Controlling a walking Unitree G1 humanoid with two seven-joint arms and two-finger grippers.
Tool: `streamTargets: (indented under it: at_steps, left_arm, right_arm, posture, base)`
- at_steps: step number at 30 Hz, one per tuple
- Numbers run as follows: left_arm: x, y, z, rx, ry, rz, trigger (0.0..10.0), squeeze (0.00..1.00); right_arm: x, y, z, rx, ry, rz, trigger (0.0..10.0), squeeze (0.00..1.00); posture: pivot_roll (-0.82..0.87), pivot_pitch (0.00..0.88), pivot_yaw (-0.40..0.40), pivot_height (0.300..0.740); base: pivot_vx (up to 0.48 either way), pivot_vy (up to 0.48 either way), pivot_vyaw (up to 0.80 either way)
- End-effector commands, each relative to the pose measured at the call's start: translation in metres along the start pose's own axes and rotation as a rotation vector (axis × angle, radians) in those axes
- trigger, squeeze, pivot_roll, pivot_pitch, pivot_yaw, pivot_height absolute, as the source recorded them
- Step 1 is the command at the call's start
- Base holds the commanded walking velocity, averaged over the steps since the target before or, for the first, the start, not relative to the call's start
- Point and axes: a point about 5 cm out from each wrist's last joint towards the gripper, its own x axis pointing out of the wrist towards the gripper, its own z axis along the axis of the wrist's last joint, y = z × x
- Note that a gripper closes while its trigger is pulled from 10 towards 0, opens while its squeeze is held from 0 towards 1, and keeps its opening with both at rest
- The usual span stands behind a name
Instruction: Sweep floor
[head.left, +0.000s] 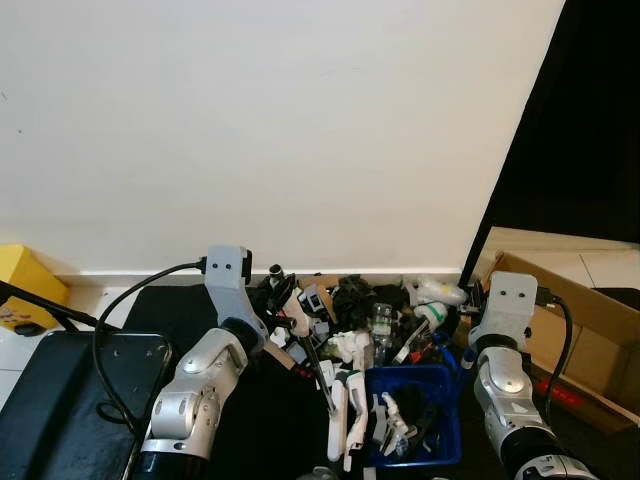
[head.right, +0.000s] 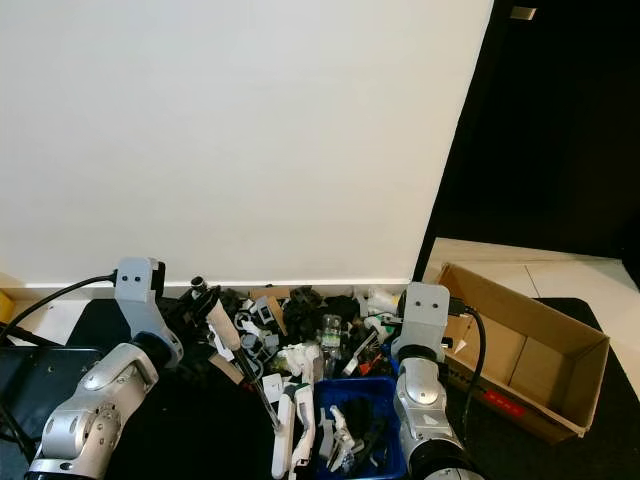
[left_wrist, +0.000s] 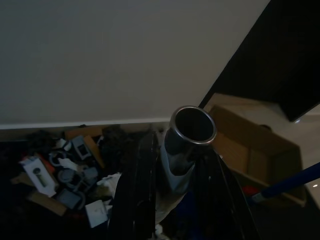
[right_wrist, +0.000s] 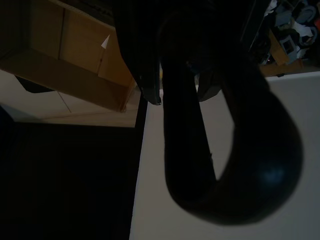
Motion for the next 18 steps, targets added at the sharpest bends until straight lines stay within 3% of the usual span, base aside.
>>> streamTargets:
  at_steps: [1,3,4,5,6,16,18]
  left_arm:
    - [-0.002,-0.002,-0.007,-0.106,0.003,-0.024,10.0,0.0]
    - [-0.002,-0.004,-0.006,-0.132,-0.001,-0.035,10.0,0.0]
    - [-0.002,-0.007,-0.003,-0.213,-0.022,-0.06,10.0,0.0]
    - [-0.002,-0.007,-0.003,-0.213,-0.022,-0.06,10.0,0.0]
    - [-0.002,-0.009,0.0,-0.269,-0.036,-0.076,10.0,0.0]
    - [-0.009,-0.024,0.011,-0.344,-0.051,-0.185,10.0,0.0]
    - [-0.014,-0.032,0.024,-0.384,-0.067,-0.259,10.0,0.0]
  right_arm:
    - [-0.003,0.009,-0.002,0.034,0.006,0.025,10.0,0.0]
    - [-0.003,0.009,-0.002,0.034,0.005,0.026,10.0,0.0]
    - [-0.002,0.009,-0.001,0.033,0.005,0.027,10.0,0.0]
    - [-0.002,0.009,-0.001,0.033,0.005,0.027,10.0,0.0]
    - [-0.002,0.009,-0.002,0.033,0.005,0.027,10.0,0.0]
    - [-0.002,0.011,-0.001,0.036,0.004,0.031,10.0,0.0]
    - [-0.002,0.01,0.0,0.037,0.002,0.028,10.0,0.0]
  posture:
    - [0.12,0.172,0.109,0.74]
    - [0.12,0.172,0.109,0.74]
    - [0.12,0.172,0.109,0.74]
    - [0.12,0.172,0.109,0.74]
    - [0.12,0.171,0.107,0.74]
    - [0.12,0.166,0.108,0.74]
    - [0.12,0.166,0.108,0.74]
  base:
    - [0.0,0.0,0.0]
    - [0.0,0.0,0.0]
    - [0.0,0.0,0.0]
    - [0.0,0.0,0.0]
    - [0.0,0.0,0.0]
    - [0.0,0.0,0.0]
    - [0.0,0.0,0.0]
